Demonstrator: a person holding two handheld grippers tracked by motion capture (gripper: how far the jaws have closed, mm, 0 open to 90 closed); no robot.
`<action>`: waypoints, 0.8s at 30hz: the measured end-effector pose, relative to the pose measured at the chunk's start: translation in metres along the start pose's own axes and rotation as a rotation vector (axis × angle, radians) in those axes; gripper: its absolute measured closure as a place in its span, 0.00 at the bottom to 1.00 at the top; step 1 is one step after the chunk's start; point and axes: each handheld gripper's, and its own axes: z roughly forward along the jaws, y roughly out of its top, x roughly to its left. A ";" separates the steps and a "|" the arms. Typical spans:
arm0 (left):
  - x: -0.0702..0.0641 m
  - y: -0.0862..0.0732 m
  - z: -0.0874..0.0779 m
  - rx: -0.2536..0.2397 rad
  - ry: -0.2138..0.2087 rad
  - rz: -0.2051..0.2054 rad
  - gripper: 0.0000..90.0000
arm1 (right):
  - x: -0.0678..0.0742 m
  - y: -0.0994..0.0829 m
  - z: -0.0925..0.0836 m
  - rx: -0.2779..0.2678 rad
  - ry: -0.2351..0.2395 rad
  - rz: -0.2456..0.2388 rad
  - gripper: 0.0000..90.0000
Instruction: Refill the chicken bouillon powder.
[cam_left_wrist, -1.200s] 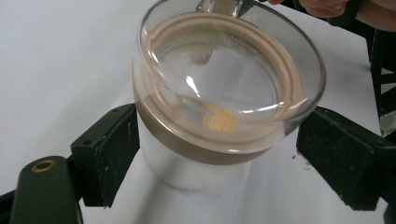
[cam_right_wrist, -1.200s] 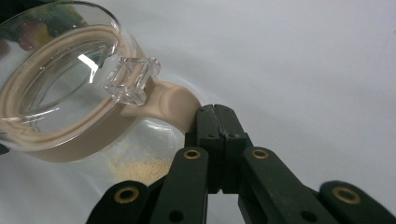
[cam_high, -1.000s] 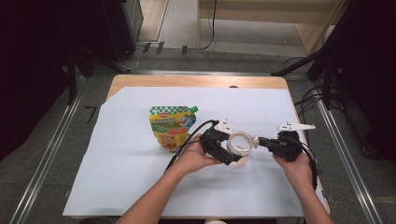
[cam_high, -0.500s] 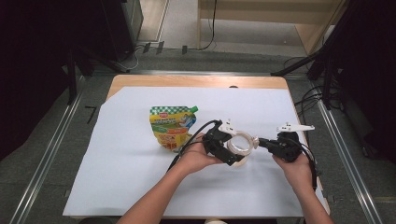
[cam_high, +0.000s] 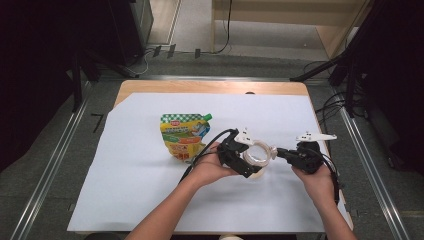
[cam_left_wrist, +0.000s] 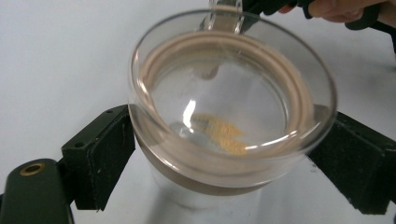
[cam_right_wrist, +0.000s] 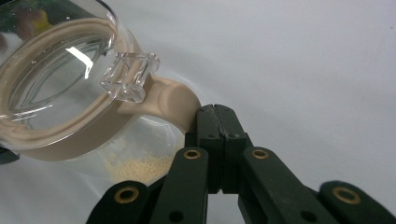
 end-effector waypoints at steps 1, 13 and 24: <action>0.000 0.002 -0.001 -0.002 0.003 0.001 0.12 | 0.000 0.000 0.000 0.001 0.000 -0.001 1.00; 0.000 0.006 -0.003 0.023 0.000 0.007 0.13 | 0.000 0.000 0.000 0.001 -0.001 0.000 1.00; -0.001 0.014 -0.008 0.021 -0.002 0.017 0.13 | 0.000 0.000 -0.001 -0.001 -0.002 -0.003 1.00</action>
